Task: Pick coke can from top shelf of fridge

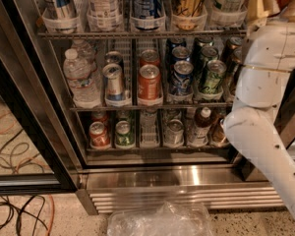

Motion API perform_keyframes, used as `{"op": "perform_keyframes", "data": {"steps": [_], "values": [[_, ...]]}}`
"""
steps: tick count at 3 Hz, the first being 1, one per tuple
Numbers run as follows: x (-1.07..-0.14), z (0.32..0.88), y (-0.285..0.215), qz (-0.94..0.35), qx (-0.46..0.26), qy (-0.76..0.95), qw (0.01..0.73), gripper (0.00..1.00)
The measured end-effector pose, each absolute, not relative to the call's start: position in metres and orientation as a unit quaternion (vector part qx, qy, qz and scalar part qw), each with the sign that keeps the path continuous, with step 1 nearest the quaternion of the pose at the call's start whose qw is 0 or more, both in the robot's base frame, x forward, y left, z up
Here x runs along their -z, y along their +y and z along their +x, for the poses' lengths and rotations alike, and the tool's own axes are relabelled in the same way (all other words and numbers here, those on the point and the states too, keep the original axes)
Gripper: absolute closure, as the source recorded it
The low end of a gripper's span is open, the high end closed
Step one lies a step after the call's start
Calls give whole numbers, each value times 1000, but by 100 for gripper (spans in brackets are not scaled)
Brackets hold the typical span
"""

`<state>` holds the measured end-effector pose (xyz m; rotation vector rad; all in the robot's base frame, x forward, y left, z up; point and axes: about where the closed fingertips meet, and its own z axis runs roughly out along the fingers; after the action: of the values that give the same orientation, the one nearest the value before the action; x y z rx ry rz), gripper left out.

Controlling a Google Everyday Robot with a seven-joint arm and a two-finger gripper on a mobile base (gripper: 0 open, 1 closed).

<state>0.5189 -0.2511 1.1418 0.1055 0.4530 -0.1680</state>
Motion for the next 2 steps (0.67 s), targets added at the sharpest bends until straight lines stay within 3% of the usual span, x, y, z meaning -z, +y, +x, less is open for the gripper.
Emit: {"op": "perform_keyframes", "data": {"steps": [2], "values": [[-1104, 473, -194, -32, -4, 243, 970, 100]]}}
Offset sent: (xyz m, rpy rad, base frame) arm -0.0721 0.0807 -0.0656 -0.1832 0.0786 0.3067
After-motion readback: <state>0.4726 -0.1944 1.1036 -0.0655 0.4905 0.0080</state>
